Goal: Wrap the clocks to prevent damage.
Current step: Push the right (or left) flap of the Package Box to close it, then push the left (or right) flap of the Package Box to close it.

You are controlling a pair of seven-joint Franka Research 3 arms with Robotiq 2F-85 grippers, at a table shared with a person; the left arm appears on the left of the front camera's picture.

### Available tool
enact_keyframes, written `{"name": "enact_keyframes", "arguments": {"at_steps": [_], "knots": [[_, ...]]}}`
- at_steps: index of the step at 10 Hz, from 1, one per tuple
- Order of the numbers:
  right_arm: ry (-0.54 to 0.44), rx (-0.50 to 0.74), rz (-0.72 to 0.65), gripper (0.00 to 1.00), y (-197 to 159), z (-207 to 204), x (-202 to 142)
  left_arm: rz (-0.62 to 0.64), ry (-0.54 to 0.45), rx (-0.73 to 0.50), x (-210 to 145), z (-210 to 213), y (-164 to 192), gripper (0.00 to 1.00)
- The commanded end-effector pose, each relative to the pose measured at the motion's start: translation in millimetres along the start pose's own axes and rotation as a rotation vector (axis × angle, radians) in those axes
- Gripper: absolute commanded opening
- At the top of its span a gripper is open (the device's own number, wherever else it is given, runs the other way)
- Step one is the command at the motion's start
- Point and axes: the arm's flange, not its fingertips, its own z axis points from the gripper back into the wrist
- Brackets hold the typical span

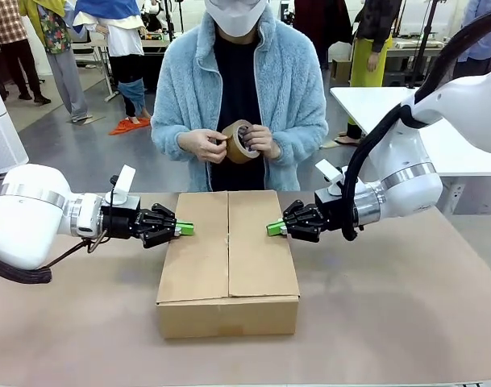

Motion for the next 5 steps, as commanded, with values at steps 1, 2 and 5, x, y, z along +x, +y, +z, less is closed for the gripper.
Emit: {"name": "enact_keyframes", "arguments": {"at_steps": [1, 2, 5], "knots": [[0.012, -0.008, 0.011, 0.01, 0.8, -1.4, -3.4, -0.001, 0.009, 0.003, -4.7, -1.2, -1.0, 0.00], [0.012, -0.008, 0.011, 0.01, 0.8, -1.4, -3.4, -0.001, 0.009, 0.003, -4.7, -1.2, -1.0, 0.00], [0.012, -0.008, 0.011, 0.01, 0.8, -1.4, -3.4, -0.001, 0.009, 0.003, -4.7, -1.2, -1.0, 0.00]]}}
